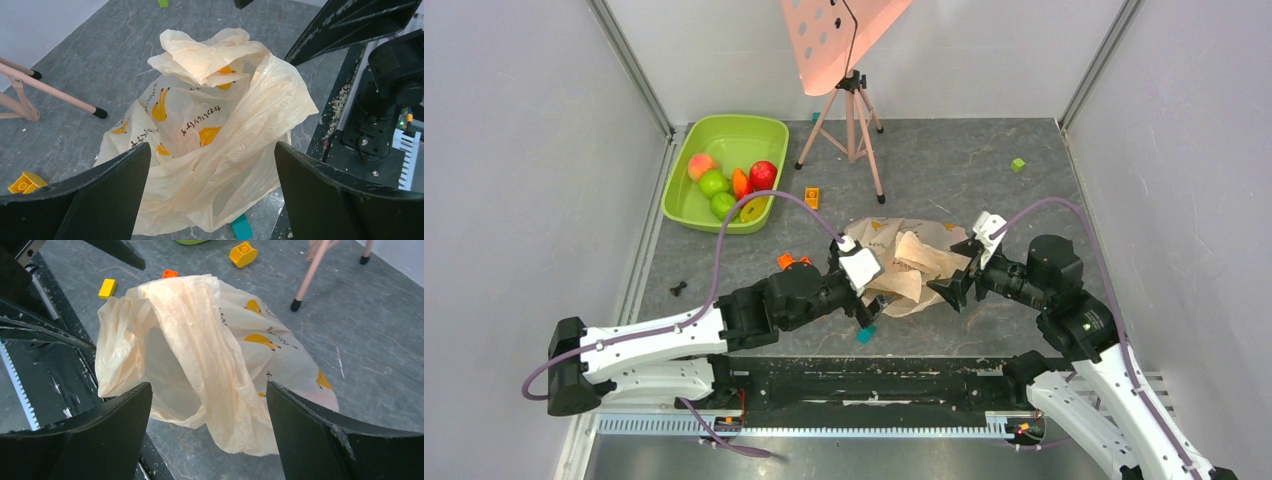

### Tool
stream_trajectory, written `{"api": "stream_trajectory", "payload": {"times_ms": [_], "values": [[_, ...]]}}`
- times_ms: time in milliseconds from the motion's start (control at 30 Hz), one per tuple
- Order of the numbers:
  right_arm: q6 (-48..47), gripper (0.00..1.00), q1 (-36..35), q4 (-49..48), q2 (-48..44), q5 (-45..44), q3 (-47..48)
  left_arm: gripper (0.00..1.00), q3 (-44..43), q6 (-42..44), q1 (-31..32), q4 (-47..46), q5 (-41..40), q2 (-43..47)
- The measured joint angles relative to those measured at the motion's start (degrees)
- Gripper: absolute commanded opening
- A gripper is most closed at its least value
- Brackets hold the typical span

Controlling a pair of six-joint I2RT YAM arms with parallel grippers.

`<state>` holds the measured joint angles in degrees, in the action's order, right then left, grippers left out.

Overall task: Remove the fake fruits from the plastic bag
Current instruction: Adjust the plastic bag at the center of the board.

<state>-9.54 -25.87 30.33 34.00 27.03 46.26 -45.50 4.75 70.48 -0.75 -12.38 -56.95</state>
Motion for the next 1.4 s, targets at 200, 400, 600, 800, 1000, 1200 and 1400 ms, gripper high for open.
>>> {"api": "stream_trajectory", "payload": {"times_ms": [200, 400, 600, 800, 1000, 1200, 1400], "values": [[-1.2, 0.87, 0.0, -4.8, 0.8, 0.7, -5.6, 1.0, 0.0, 3.1, 1.4, -0.3, -3.7, -3.5], [-2.4, 0.84, 0.0, -10.3, 3.7, 0.0, -6.8, 1.0, 0.0, 6.0, 1.7, -2.7, -7.9, -5.5], [-3.3, 0.62, -1.1, -14.2, 8.9, -1.4, -6.8, 1.0, 0.0, 8.0, 1.7, -4.3, -12.5, -9.2], [-1.9, 0.02, -2.4, -14.8, 12.8, -4.5, -6.2, 0.89, -0.2, 8.1, 1.7, -5.6, -17.6, -10.7], [9.1, 0.0, -2.6, -16.6, 15.6, -12.0, -0.9, 0.43, -2.5, 4.0, 1.4, -7.1, -22.8, -10.6], [29.6, 0.0, -2.6, -27.6, 7.8, -23.1, -4.1, 0.07, -5.2, -8.1, 0.9, -8.1, -29.6, -5.7], [55.6, 0.0, -2.6, -45.9, -11.6, -34.8, -24.3, 0.02, 1.6, -27.8, 0.6, -11.5, -36.7, 5.1]]}}
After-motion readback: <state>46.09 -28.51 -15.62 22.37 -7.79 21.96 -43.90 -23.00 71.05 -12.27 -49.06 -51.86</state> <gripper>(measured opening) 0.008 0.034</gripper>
